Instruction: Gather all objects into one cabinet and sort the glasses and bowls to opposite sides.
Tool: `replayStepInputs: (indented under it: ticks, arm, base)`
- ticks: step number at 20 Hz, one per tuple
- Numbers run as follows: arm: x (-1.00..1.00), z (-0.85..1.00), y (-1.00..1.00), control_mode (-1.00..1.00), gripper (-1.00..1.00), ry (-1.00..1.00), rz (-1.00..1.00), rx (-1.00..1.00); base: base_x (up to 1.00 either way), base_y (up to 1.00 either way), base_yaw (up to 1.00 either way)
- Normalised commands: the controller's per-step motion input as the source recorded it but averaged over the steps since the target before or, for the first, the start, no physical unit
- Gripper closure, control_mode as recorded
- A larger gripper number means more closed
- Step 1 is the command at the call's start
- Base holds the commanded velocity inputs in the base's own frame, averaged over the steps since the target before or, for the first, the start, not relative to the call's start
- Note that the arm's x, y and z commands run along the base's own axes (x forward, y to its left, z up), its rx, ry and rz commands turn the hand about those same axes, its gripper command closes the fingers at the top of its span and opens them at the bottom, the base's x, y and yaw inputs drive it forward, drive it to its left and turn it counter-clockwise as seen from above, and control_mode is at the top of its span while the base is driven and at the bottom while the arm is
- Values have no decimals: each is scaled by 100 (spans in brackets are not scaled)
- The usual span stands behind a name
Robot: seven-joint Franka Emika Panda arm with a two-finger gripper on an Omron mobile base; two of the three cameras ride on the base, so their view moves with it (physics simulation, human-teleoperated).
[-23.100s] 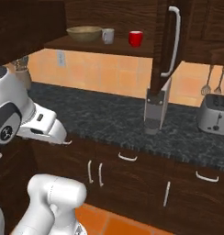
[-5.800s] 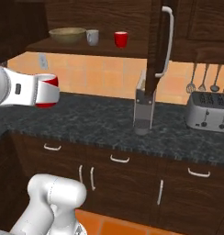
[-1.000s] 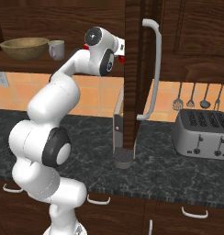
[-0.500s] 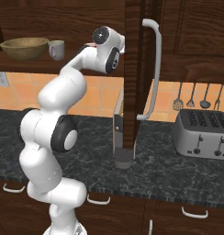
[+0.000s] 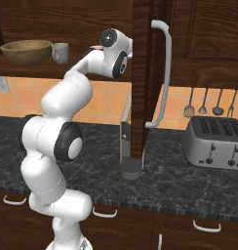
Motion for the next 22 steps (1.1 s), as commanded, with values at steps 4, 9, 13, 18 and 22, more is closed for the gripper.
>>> replayStepInputs:
  ticks: [4,9,13,18,22]
  arm:
    - [0,-19,0,-100,100,0,0,0]
    - [0,-1,0,-100,-100,0,0,0]
    - [0,0,0,-100,-100,0,0,0]
    - [0,0,0,-100,-100,0,0,0]
    - [-48,0,0,-100,-100,0,0,0]
  base:
    - [0,0,0]
    - [0,0,0]
    - [0,0,0]
    - [0,0,0]
    - [0,0,0]
